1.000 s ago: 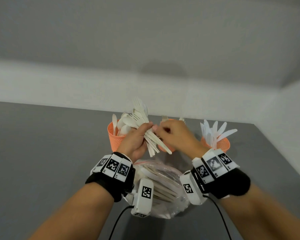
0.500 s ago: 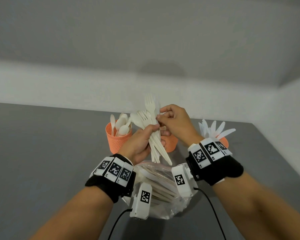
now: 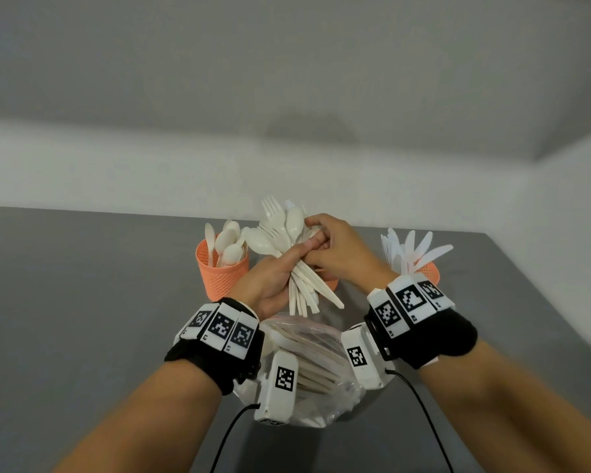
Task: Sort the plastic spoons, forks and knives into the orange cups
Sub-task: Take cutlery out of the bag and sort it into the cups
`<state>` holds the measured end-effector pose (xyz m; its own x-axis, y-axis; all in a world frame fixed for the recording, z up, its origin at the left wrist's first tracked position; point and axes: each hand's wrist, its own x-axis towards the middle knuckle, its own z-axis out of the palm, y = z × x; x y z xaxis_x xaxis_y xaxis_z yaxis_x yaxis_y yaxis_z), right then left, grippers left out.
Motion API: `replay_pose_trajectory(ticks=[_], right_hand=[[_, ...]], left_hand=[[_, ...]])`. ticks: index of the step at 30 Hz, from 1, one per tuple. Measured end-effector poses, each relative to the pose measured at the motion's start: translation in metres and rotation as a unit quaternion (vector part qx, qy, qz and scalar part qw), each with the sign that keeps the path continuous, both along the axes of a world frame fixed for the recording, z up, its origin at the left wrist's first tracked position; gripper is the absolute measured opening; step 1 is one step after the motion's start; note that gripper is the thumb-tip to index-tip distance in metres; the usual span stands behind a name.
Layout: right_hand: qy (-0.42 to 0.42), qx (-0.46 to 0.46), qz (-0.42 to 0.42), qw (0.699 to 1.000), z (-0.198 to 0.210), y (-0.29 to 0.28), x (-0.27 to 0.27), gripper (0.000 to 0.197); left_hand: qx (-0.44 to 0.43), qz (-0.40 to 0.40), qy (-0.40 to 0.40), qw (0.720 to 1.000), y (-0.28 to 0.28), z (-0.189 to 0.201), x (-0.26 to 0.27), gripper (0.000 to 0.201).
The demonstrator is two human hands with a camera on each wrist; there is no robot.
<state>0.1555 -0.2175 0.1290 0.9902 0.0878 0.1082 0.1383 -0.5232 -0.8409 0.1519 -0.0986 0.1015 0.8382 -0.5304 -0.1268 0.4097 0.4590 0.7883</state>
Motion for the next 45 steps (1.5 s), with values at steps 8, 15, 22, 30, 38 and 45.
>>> replay_pose_trajectory(ticks=[8, 15, 22, 30, 38, 45], right_hand=[[-0.002, -0.011, 0.03, 0.999, -0.001, -0.007, -0.006, 0.062], [-0.005, -0.002, -0.013, 1.0, -0.009, -0.004, -0.001, 0.03], [-0.013, 0.02, -0.039, 0.999, -0.013, -0.008, -0.003, 0.015], [0.032, 0.052, -0.037, 0.997, -0.01, -0.022, -0.014, 0.011], [-0.163, -0.037, -0.235, 0.958, 0.029, -0.104, -0.005, 0.026], [0.046, -0.228, -0.232, 0.944, -0.031, -0.146, 0.014, 0.031]], left_hand=[[-0.015, -0.042, 0.055, 0.998, 0.006, 0.003, -0.001, 0.034], [0.007, -0.037, 0.052, 0.998, 0.011, 0.003, 0.0, 0.032], [0.051, -0.02, 0.013, 0.998, 0.006, 0.005, 0.0, 0.027], [0.088, 0.014, -0.012, 0.996, -0.012, 0.0, 0.005, 0.019], [0.068, 0.01, 0.016, 0.998, -0.018, -0.006, 0.007, 0.018], [0.068, -0.017, 0.018, 0.997, -0.013, -0.01, 0.009, 0.024]])
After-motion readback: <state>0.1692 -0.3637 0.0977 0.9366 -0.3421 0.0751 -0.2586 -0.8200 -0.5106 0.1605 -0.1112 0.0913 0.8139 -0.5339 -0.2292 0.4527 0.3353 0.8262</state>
